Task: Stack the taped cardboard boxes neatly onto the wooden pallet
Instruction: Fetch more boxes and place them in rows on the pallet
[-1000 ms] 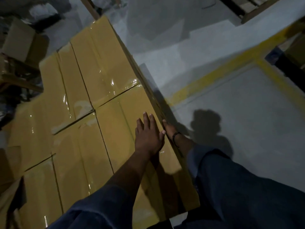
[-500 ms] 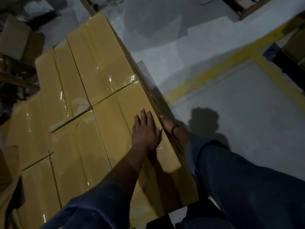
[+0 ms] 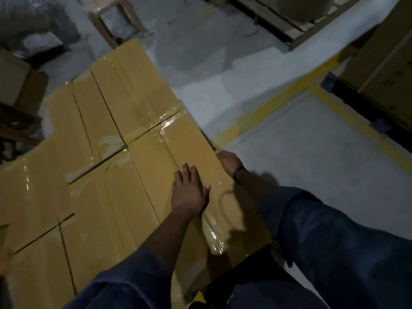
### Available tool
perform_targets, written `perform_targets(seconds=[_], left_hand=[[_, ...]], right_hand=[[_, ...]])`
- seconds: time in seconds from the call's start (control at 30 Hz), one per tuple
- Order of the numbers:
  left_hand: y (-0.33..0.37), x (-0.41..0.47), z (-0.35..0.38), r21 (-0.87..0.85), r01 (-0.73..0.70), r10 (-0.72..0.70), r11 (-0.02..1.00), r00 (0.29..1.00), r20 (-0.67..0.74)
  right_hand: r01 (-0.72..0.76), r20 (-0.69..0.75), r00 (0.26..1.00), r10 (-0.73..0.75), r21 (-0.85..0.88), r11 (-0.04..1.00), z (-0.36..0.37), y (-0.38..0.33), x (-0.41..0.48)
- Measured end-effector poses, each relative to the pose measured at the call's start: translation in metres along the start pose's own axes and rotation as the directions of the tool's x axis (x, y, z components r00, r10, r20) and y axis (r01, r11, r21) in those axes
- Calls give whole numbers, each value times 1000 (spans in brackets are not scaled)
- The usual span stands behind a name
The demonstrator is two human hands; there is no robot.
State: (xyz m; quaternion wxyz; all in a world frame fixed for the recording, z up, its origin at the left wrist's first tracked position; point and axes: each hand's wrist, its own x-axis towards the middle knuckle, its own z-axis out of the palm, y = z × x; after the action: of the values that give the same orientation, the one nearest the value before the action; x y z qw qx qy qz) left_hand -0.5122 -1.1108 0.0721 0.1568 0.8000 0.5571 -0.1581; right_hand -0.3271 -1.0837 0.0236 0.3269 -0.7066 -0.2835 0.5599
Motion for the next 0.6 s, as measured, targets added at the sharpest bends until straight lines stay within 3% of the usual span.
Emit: perform_targets(seconds=[0.13, 0.27, 0.4, 0.6], left_hand=[[-32, -36, 15, 6, -34, 34, 999, 999, -17], [-67, -85, 37, -7, -73, 73, 997, 997, -11], [-99, -132, 60, 18, -122, 122, 992, 993, 1], [-113, -169, 67, 44, -211, 210, 977, 977, 20]], right_hand=[[166, -134, 971, -200, -225, 960, 15, 12, -49], [208, -152, 906, -394, -650, 731, 50, 43, -109], [194, -38, 929, -367, -796, 573, 97, 71, -167], [102, -59, 959, -278, -842, 530, 135, 104, -225]])
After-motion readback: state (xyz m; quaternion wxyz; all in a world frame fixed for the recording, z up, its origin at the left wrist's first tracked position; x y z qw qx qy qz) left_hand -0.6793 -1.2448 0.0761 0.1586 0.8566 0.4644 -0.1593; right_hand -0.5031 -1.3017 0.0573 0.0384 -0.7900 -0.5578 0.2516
